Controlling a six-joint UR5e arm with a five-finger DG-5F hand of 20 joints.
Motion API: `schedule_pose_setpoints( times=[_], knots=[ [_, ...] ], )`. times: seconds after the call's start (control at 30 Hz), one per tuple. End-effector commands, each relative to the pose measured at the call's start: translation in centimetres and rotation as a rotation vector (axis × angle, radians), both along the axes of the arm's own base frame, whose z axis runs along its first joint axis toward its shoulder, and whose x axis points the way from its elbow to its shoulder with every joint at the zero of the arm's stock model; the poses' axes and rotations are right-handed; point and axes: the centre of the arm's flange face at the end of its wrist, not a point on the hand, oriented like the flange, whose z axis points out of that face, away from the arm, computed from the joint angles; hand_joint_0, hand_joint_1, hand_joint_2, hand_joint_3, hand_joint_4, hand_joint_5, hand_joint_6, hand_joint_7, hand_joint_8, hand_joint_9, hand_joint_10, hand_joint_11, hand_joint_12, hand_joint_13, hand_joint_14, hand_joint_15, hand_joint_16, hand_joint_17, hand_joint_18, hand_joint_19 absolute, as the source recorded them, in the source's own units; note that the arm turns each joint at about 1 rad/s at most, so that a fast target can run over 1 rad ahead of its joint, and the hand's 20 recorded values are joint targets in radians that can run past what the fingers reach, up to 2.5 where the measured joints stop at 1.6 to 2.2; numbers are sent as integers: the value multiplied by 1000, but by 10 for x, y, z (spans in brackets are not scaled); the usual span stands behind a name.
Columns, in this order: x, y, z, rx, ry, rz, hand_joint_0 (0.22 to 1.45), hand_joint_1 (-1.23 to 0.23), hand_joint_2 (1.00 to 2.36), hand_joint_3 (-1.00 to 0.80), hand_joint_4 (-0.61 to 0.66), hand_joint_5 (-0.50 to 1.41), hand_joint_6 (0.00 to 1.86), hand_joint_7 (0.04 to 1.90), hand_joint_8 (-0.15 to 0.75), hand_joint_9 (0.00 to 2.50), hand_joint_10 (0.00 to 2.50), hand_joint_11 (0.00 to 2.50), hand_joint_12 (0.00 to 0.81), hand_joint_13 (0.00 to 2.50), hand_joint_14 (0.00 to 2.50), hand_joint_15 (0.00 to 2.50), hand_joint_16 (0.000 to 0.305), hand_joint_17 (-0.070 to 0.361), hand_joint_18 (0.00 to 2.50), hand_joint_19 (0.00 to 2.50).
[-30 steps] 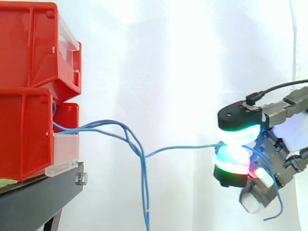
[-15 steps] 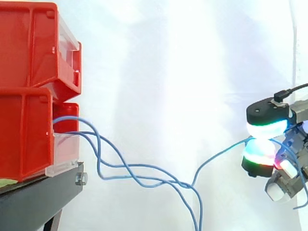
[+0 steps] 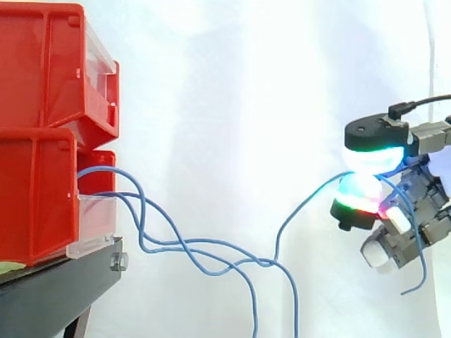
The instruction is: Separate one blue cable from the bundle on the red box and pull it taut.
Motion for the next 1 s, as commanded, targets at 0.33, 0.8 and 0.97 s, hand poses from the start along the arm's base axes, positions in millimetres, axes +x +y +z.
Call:
schedule_pose_setpoints(
  times=[0.33, 0.8, 0.97],
  knots=[
    [6, 1, 3, 6, -49, 0, 647, -795, 1020, -49, -96, -111, 935, 1063, 233, 1034, 20, 549, 257, 769, 18, 401, 27, 61, 547, 270],
    [6, 1, 2, 6, -48, 0, 654, -801, 1021, -41, -114, -111, 935, 1079, 233, 1042, 20, 554, 257, 758, 18, 402, 28, 63, 552, 274],
    [6, 1, 3, 6, -49, 0, 656, -800, 1020, -42, -111, -112, 937, 1065, 238, 1032, 22, 553, 261, 756, 17, 393, 28, 64, 552, 281]
  ],
)
